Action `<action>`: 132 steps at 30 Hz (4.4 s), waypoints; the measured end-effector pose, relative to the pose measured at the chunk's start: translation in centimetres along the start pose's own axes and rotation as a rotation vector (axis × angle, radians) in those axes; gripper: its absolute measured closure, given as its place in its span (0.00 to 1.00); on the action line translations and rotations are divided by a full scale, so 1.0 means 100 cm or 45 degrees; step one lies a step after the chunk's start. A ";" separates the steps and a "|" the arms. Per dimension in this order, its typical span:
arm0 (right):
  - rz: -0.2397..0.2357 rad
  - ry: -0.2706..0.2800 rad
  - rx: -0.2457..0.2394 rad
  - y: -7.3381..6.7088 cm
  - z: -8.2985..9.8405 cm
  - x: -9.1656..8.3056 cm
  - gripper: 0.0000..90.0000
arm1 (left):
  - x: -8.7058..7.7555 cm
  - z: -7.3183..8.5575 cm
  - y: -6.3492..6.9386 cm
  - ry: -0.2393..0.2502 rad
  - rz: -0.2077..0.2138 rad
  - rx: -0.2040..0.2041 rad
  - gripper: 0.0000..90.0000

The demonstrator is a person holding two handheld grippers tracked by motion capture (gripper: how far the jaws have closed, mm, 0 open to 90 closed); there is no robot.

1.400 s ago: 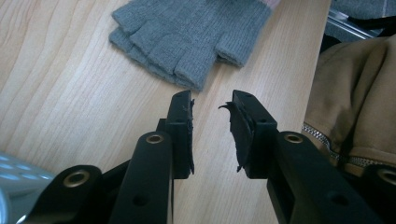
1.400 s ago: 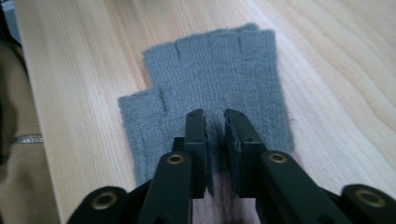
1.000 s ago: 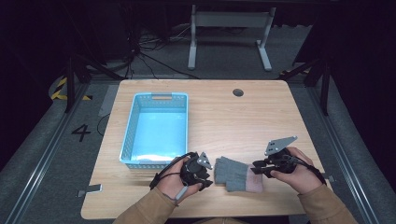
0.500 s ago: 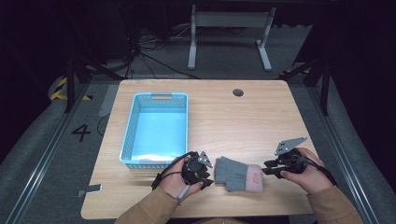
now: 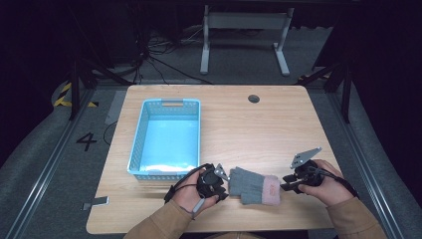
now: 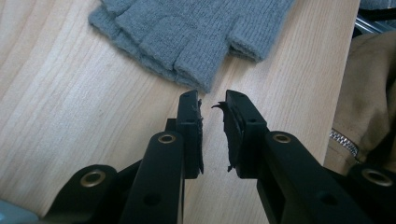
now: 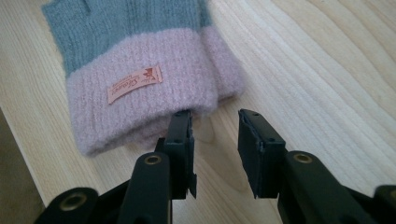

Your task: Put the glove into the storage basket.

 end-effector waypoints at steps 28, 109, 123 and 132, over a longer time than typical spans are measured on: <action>-0.018 -0.007 -0.002 -0.004 -0.002 0.005 0.73 | 0.021 -0.011 -0.003 -0.040 -0.034 0.017 0.90; 0.041 0.226 0.153 0.022 -0.020 -0.018 0.74 | 0.047 -0.068 -0.008 0.146 -0.143 -0.101 0.42; -0.004 0.247 0.156 0.017 -0.022 -0.017 0.70 | 0.060 -0.068 -0.007 0.170 -0.134 -0.066 0.33; 0.001 0.284 0.166 0.019 -0.025 -0.020 0.69 | 0.063 -0.066 -0.006 0.152 -0.205 -0.040 0.38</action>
Point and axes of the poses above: each handheld gripper's, and its own axes: x roughly forward along the jaws, z roughly out of its underside, y roughly to its right, the point moved 10 cm from there along x, roughly forward along the jaws, and after that the axes turned 1 degree about z, right-handed, at the moved point
